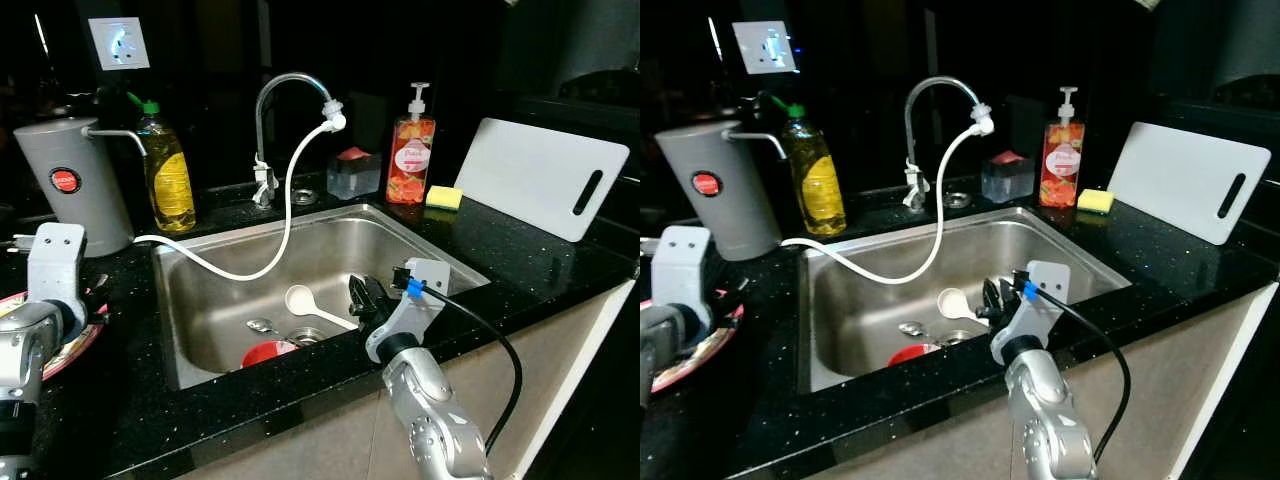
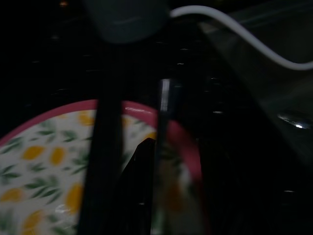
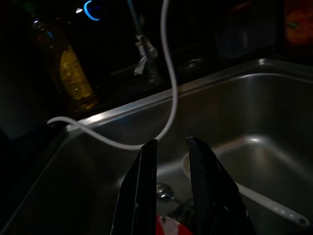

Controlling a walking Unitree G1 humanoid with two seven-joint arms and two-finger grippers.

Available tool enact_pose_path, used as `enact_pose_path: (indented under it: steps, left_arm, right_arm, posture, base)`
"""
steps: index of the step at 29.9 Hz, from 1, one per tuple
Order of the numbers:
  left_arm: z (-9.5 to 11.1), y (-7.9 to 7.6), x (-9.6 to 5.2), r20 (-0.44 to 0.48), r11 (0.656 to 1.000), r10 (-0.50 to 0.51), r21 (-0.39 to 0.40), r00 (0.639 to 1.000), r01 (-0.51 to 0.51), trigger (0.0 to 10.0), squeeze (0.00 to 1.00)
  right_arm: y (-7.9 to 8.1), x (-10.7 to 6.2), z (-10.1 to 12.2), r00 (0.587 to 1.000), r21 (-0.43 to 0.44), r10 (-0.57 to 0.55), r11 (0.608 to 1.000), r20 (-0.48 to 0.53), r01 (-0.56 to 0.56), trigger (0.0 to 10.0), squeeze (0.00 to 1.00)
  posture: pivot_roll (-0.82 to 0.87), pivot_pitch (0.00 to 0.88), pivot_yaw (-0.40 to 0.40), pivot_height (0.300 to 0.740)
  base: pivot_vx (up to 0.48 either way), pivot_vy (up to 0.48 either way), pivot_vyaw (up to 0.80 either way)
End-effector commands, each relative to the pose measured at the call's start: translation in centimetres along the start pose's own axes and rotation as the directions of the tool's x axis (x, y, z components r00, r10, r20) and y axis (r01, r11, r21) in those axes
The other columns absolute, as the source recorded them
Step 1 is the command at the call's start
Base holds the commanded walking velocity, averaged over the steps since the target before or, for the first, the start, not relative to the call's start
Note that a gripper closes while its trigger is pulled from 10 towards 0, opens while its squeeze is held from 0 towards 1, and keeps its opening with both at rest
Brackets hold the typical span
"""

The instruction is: Kitchen organization

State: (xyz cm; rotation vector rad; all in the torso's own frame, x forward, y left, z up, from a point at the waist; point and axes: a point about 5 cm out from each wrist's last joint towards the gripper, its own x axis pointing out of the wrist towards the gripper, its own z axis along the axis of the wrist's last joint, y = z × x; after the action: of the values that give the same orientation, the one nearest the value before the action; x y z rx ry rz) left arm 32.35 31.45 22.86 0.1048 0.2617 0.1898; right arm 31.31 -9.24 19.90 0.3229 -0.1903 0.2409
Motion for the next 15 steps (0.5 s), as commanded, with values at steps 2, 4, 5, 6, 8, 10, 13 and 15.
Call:
enact_pose_path:
  steps: [2,4,5,6,8,10,13,15]
  left_arm:
    - [0.6,1.6,-0.8,0.004,0.999,0.053,-0.001,0.999,-0.053,10.0,1.00]
    - [0.3,1.7,-0.8,-0.004,0.999,0.045,-0.015,0.999,-0.045,10.0,1.00]
    - [0.2,1.6,-0.7,-0.010,0.999,0.033,-0.026,0.999,-0.034,10.0,1.00]
    - [0.0,1.4,-0.7,-0.014,0.999,0.009,-0.040,1.000,-0.010,10.0,1.00]
    - [0.0,1.4,-0.6,-0.015,0.999,-0.001,-0.044,1.000,0.000,10.0,1.00]
    - [0.0,1.2,-0.3,-0.021,0.995,-0.015,-0.097,1.000,0.013,10.0,0.00]
    - [-0.2,1.2,0.0,-0.041,0.990,-0.031,-0.139,0.999,0.025,10.0,0.00]
    - [-0.5,1.2,0.2,-0.075,0.987,-0.049,-0.155,0.996,0.037,10.0,0.00]
  right_arm:
    - [0.3,-0.1,0.0,1.000,0.000,0.017,1.000,-0.008,-0.017,10.0,0.00]
    - [0.4,0.0,-0.1,1.000,0.001,0.022,1.000,-0.009,-0.022,10.0,0.00]
    - [0.5,0.1,-0.1,1.000,0.002,0.025,1.000,-0.008,-0.025,10.0,0.00]
    - [0.7,0.2,0.0,1.000,0.002,0.030,1.000,-0.005,-0.030,10.0,0.00]
    - [0.7,0.3,0.0,0.999,0.001,0.032,0.999,-0.005,-0.032,10.0,0.00]
    - [0.8,0.3,0.1,0.999,0.001,0.033,0.999,-0.001,-0.033,10.0,0.00]
    - [0.8,0.3,0.2,0.999,0.000,0.033,0.999,0.002,-0.033,10.0,0.00]
    - [0.7,0.3,0.3,1.000,-0.003,0.031,1.000,0.004,-0.031,10.0,0.00]
  posture:
    - [-0.02,0.000,0.005,0.740]
    - [-0.01,0.000,0.003,0.740]
    - [-0.02,0.000,0.007,0.740]
    - [-0.02,0.000,0.007,0.740]
    - [-0.02,0.000,0.007,0.740]
    - [-0.02,0.000,0.007,0.740]
    - [-0.04,0.000,0.013,0.740]
    - [-0.04,0.000,0.011,0.740]
  base:
    - [0.000,0.000,0.00]
    - [0.000,0.000,0.00]
    - [0.000,0.000,0.00]
    - [0.000,0.000,0.00]
    - [0.000,0.000,0.00]
    - [0.000,0.000,0.00]
    - [0.000,0.000,0.00]
    - [0.000,0.000,0.00]
